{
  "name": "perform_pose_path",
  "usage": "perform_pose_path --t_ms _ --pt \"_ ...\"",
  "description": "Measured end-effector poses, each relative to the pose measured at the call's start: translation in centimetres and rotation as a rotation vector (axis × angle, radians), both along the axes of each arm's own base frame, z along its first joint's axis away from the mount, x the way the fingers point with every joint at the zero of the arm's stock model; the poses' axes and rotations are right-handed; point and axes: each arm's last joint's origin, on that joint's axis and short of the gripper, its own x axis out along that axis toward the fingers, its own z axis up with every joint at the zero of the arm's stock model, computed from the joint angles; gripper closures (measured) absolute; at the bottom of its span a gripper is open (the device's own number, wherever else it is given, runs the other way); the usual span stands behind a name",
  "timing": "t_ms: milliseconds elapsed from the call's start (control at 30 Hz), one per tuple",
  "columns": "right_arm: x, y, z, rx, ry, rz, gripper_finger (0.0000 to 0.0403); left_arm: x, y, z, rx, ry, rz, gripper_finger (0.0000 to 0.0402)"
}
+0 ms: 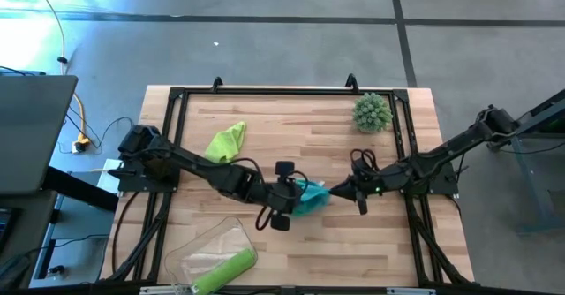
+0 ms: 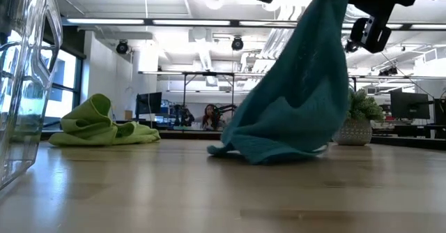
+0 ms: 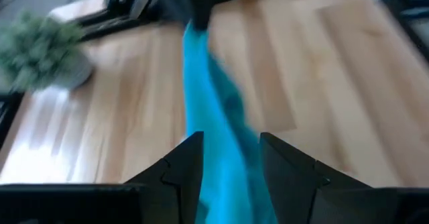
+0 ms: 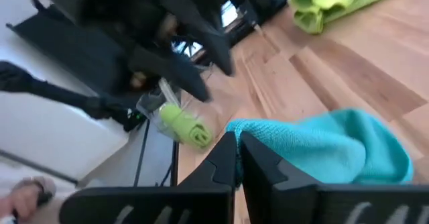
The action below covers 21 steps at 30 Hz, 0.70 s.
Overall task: Roll microfiber towels into tight, uniform cylinder then place into a basket
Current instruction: Roll the blue microfiber cloth
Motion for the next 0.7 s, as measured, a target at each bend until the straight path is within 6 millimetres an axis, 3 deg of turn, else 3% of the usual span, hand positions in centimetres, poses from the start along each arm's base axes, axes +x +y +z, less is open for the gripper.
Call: perform_pose_path --t_ms 500,700 --pt "0.0 -0.5 0.2 -0.032 -0.027 -0.17 0.0403 -2.2 0.8 -8.2 -0.097 -0.104 0.164 0.0268" --pt "0.0 -0.9 0.2 -0.048 -0.045 -0.322 0.0403 -2.9 1.0 -9.3 -0.066 -0.183 0.256 0.0268"
